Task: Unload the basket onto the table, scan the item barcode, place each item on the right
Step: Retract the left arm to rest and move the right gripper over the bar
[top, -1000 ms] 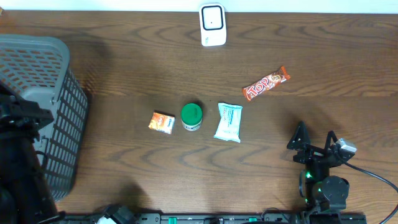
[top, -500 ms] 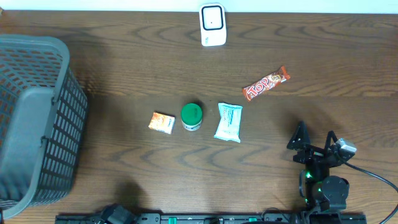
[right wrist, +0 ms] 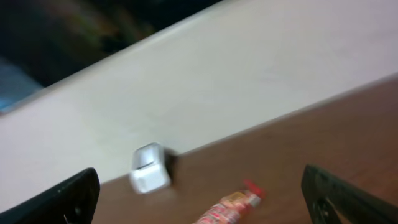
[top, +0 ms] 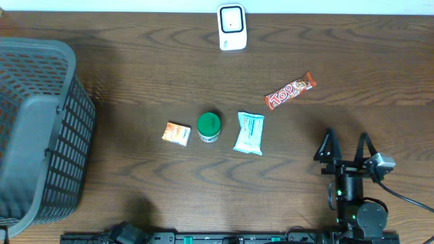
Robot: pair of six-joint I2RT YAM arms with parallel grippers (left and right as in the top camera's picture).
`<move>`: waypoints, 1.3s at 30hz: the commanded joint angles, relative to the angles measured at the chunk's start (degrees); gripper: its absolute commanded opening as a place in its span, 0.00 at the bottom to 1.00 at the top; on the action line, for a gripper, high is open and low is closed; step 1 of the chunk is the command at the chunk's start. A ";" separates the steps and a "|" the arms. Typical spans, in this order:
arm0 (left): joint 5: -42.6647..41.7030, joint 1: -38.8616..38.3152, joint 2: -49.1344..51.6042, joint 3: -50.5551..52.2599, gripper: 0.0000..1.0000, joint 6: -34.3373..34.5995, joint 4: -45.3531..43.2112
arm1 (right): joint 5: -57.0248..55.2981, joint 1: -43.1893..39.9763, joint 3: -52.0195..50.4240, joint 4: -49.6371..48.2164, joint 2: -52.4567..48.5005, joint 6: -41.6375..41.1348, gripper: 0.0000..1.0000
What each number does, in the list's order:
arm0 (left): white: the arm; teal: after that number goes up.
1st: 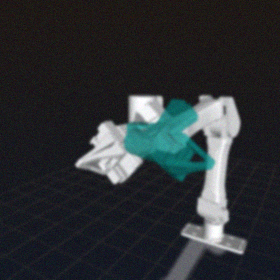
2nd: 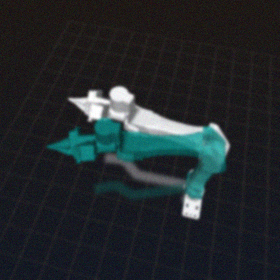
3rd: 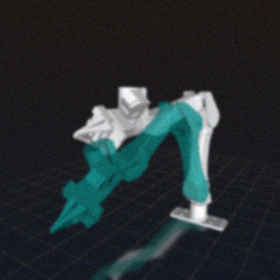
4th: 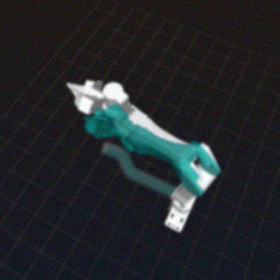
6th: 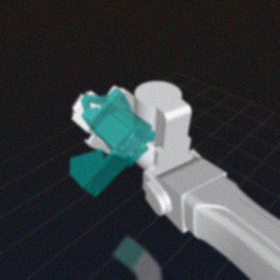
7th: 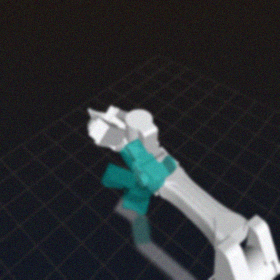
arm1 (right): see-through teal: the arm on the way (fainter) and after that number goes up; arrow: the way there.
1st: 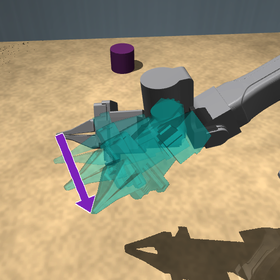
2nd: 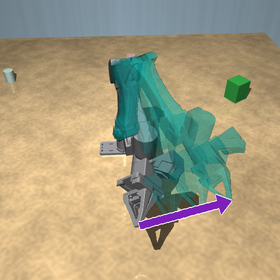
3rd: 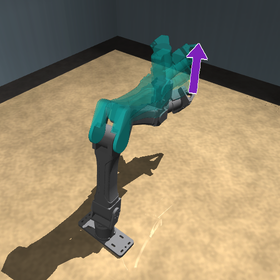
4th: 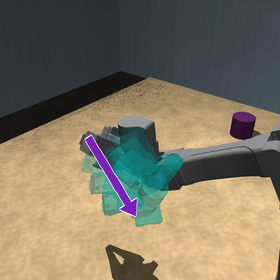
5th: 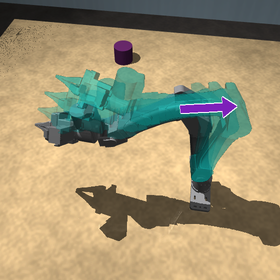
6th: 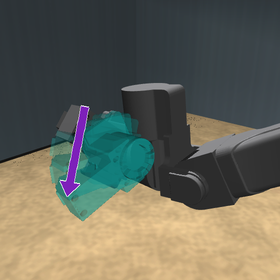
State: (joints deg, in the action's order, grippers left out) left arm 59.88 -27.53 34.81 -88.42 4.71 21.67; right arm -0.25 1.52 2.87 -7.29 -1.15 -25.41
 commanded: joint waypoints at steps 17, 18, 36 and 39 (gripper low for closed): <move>-7.17 0.26 -0.15 3.89 0.60 1.86 -0.13 | 24.57 -0.02 69.26 54.25 -63.47 5.84 0.99; -7.17 0.26 -0.15 3.89 0.60 1.86 -0.13 | 28.17 -0.02 70.93 54.71 -66.27 8.07 0.99; -7.13 0.24 -0.15 5.68 0.60 3.63 -0.33 | 27.34 -11.34 73.72 43.71 -104.13 -6.84 0.89; -7.15 0.26 -0.13 6.82 0.59 3.76 -1.44 | 27.32 -11.23 73.72 40.24 -107.08 -9.51 0.93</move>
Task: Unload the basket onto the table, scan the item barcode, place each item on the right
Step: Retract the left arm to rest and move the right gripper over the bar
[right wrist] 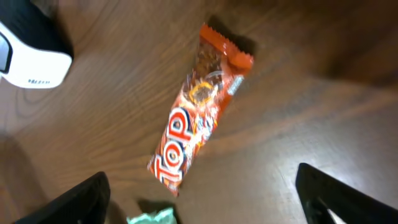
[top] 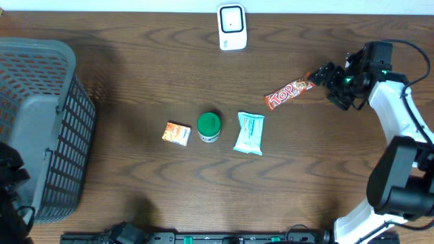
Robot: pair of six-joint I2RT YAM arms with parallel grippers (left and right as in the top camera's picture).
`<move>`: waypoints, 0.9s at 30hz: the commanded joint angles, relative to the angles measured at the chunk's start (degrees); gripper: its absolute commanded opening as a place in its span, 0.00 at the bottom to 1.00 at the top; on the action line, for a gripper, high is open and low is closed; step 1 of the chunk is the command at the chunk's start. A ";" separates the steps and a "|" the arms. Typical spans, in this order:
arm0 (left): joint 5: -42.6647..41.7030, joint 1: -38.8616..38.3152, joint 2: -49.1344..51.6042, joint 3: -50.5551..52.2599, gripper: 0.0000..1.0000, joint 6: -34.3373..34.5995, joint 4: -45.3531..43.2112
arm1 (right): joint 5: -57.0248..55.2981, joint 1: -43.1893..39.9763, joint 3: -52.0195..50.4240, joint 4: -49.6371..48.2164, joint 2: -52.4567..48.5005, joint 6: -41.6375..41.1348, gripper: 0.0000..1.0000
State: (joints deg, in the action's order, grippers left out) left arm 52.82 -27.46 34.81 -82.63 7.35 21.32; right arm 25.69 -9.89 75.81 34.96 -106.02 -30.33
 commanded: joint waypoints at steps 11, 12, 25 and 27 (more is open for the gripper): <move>-0.07 0.20 -0.13 1.79 0.60 1.11 -1.75 | 0.92 0.98 0.79 -9.46 -12.48 -15.47 0.92; -0.07 0.20 -0.13 1.79 0.59 1.11 -1.75 | 0.83 1.33 0.79 -10.01 -13.49 -16.00 0.93; -0.07 0.20 -0.13 1.79 0.59 1.11 -1.75 | -2.69 6.16 0.76 -15.63 -25.11 -22.47 0.31; -0.07 0.20 -0.13 1.79 0.60 1.11 -1.75 | -2.91 6.49 0.74 -15.21 -25.46 -22.01 0.05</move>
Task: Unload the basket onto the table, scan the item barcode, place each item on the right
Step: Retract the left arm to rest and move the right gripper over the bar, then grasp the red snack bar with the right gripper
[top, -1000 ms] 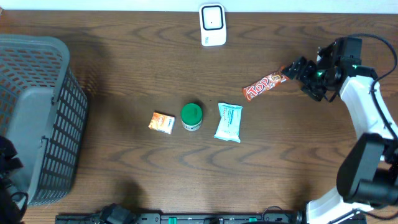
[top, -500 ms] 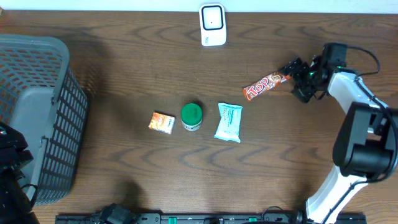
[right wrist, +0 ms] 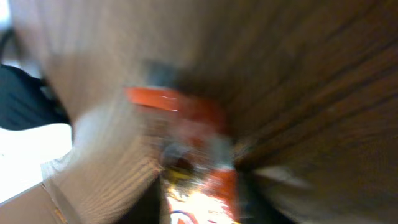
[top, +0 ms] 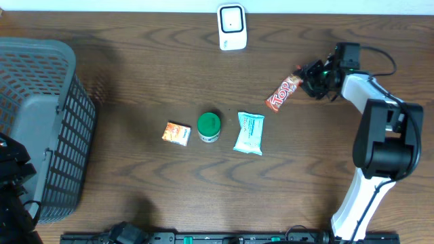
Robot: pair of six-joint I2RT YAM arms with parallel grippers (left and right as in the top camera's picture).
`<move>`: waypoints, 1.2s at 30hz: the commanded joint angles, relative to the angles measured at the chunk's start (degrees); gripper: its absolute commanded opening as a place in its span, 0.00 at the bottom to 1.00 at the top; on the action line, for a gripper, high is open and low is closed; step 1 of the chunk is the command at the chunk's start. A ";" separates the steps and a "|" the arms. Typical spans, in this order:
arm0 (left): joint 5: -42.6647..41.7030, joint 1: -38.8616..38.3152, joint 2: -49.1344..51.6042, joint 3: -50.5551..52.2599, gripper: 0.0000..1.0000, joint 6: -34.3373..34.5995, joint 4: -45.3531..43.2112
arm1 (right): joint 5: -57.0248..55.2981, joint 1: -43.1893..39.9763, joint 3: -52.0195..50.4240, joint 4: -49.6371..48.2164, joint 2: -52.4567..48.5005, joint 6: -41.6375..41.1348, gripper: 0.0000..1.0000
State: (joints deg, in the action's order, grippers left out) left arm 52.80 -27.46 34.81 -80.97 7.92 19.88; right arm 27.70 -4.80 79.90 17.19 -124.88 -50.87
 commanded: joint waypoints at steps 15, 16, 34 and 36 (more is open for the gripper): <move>-0.04 0.20 -0.13 0.13 0.59 0.55 -0.31 | -5.97 -0.42 -3.17 15.63 13.31 13.25 0.02; -0.02 0.20 -0.13 0.13 0.59 0.55 -0.31 | -6.43 -0.37 -3.17 17.68 15.87 13.84 0.02; -0.07 0.20 -0.13 0.15 0.60 0.55 -0.28 | -16.85 1.42 -3.87 28.85 24.17 25.51 0.99; -0.04 0.20 -0.13 0.22 0.60 0.57 -0.31 | -16.92 1.57 -3.82 28.13 21.31 21.16 0.99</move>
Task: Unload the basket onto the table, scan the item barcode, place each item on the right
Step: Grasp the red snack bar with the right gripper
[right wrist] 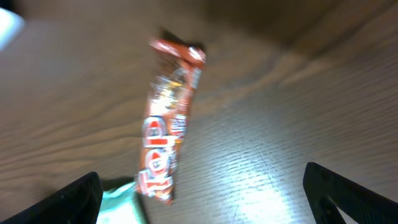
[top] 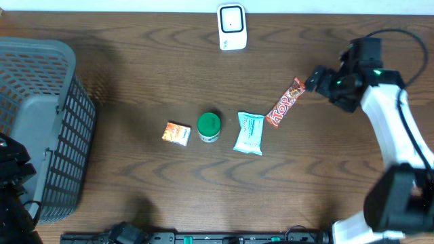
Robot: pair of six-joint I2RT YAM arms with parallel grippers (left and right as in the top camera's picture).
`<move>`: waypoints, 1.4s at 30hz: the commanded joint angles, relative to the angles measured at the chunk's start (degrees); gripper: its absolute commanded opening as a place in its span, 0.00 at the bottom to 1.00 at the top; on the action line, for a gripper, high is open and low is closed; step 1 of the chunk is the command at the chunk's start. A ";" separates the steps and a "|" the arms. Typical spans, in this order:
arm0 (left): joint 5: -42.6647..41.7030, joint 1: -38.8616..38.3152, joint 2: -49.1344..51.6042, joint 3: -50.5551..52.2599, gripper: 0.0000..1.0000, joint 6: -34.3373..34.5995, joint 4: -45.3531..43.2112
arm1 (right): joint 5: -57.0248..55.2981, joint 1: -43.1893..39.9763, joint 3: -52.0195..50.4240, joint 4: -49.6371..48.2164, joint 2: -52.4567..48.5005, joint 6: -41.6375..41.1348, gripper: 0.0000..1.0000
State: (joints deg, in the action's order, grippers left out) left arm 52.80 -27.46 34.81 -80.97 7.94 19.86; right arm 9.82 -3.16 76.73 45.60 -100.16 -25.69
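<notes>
An orange-red "Top" candy bar [top: 285, 103] lies slanted on the wooden table, right of centre; the right wrist view shows it [right wrist: 165, 124] lengthwise ahead of the fingers. My right gripper [top: 324, 88] is open just right of the bar's upper end, nothing between its fingers [right wrist: 205, 199]. The white barcode scanner [top: 231, 27] stands at the far edge of the table. Only a dark part of my left arm [top: 10, 179] shows at the left edge; its gripper is out of sight.
A grey mesh basket [top: 41, 129] fills the left side. In a row mid-table lie a small orange packet [top: 177, 133], a green-lidded jar [top: 209, 127] and a pale teal pack [top: 249, 133], the pack touching the bar's lower end.
My right gripper was tight against the bar's right end; now it stands open slightly right of it. The bar lies steeper and a little nearer the teal pack.
My right arm first rested at the front right, gripper open, far from the bar. Then it was open just right of the bar's right end. Then it was against that end. Now it is open beside the bar, which has turned and shifted on the table.
</notes>
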 commanded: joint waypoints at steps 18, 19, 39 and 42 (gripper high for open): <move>0.61 4.76 -0.13 8.04 0.60 4.79 -6.60 | -5.29 2.10 13.25 6.95 -8.61 -16.04 0.99; 0.61 6.36 -0.13 8.79 0.60 4.79 -7.23 | -5.29 2.10 13.79 7.32 -8.61 -16.04 0.99; 0.15 25.35 -0.15 10.05 0.60 6.16 -8.39 | -6.75 2.10 15.54 6.21 -19.82 -14.51 0.99; 0.15 25.35 -0.15 10.05 0.60 6.16 -8.39 | -4.11 2.14 15.54 3.63 -22.53 -15.32 0.99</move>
State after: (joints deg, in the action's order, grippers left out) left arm 52.82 -2.39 34.81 -70.76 13.56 11.75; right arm 2.90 -0.97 91.42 50.70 -120.36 -40.82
